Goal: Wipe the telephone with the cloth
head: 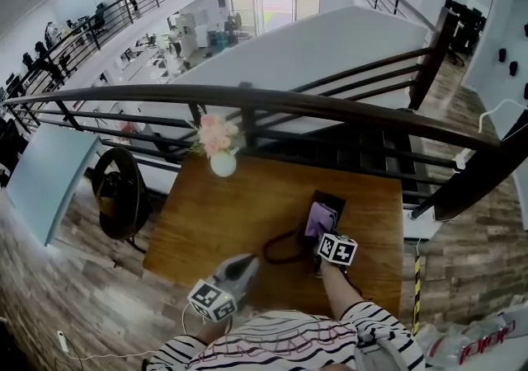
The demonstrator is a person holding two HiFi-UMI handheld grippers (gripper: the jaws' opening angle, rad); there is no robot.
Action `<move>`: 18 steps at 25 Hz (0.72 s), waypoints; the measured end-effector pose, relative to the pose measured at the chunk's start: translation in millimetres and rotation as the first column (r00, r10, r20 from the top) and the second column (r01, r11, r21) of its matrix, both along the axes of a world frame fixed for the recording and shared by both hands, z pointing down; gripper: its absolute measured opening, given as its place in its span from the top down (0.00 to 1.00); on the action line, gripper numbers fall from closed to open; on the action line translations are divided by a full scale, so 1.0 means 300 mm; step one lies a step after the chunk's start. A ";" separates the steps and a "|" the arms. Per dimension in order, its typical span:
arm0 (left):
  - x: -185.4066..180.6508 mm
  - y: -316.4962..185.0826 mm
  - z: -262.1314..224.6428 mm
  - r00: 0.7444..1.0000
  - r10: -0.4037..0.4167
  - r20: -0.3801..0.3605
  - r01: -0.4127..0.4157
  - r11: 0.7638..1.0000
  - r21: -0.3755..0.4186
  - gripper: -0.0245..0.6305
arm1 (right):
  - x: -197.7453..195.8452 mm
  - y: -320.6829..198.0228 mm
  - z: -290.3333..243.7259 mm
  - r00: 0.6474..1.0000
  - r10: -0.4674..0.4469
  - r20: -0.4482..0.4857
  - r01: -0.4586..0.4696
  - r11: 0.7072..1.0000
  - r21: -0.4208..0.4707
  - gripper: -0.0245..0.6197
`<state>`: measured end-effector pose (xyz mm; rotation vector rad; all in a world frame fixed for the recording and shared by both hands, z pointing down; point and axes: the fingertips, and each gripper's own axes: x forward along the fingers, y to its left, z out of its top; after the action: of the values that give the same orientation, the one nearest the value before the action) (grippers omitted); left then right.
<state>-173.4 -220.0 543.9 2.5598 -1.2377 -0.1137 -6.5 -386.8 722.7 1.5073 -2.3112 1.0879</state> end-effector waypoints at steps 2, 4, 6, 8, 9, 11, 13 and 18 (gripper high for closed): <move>0.023 -0.008 0.002 1.000 0.023 -0.002 -0.023 1.000 -0.002 0.96 | 0.049 0.014 0.000 1.000 0.026 -0.017 -0.026 1.000 -0.002 0.87; 0.047 -0.017 0.006 0.999 0.051 -0.004 -0.051 0.999 -0.002 0.96 | 0.104 0.029 -0.009 0.997 0.059 -0.041 -0.059 0.998 0.001 0.87; 0.072 -0.026 0.011 0.997 0.079 -0.006 -0.079 0.997 -0.002 0.96 | 0.144 0.041 0.002 0.996 0.080 -0.040 -0.080 0.997 -0.002 0.87; 0.096 -0.038 0.013 0.995 0.104 -0.008 -0.104 0.995 -0.003 0.96 | 0.180 0.050 0.009 0.994 0.099 -0.044 -0.100 0.995 -0.005 0.87; 0.107 -0.044 0.012 0.993 0.117 -0.009 -0.117 0.993 -0.001 0.96 | 0.197 0.054 0.008 0.993 0.111 -0.048 -0.111 0.994 -0.005 0.87; 0.127 -0.052 0.013 0.990 0.142 -0.012 -0.142 0.990 0.002 0.96 | 0.227 0.064 0.010 0.990 0.131 -0.048 -0.131 0.991 -0.006 0.87; 0.143 -0.059 0.018 0.987 0.163 -0.012 -0.163 0.987 0.002 0.96 | 0.248 0.073 0.019 0.989 0.144 -0.045 -0.144 0.990 -0.006 0.87; 0.178 -0.075 0.024 0.979 0.201 -0.014 -0.201 0.979 0.007 0.96 | 0.286 0.084 0.013 0.985 0.164 -0.062 -0.164 0.986 0.003 0.87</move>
<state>-120.1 -242.4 551.2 2.6670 -0.9669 -0.0920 79.3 -361.8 726.4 1.7310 -2.1767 1.0639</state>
